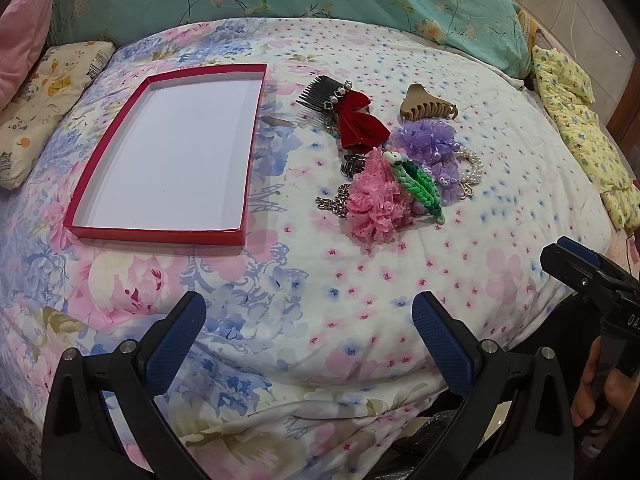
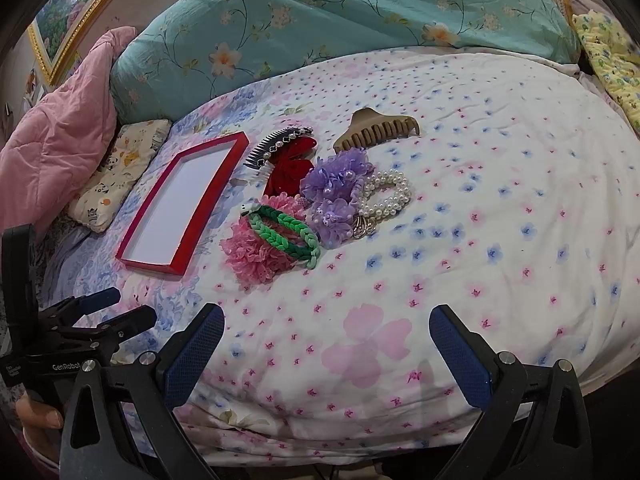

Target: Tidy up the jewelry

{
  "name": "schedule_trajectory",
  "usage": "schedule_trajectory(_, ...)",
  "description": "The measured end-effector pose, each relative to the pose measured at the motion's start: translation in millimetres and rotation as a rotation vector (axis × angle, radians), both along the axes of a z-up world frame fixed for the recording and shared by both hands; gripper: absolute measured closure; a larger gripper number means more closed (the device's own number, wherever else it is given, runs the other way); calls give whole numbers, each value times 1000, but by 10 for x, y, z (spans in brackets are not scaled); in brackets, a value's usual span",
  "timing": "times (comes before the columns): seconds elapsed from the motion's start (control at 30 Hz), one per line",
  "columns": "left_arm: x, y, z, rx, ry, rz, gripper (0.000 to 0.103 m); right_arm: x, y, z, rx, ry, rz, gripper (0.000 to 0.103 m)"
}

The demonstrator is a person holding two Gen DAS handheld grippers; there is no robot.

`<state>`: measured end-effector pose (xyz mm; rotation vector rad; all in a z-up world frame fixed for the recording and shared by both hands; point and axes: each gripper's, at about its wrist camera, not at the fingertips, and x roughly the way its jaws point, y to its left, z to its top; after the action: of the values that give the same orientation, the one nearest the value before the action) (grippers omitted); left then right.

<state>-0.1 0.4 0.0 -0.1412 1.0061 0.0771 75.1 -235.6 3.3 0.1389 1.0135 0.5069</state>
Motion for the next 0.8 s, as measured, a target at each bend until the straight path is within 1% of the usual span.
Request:
schedule_trajectory(0.43,10,34,-2,-6,11,1,0,20,17,-8,3,10,2,0)
schedule_trajectory(0.67,68,37,-92,-6,30,0,0,21,13,-18,3,7,-2,0)
schedule_trajectory(0.8,111,46,-128,-6,33,-3,0,112,-22,-37,12,4,-14,1)
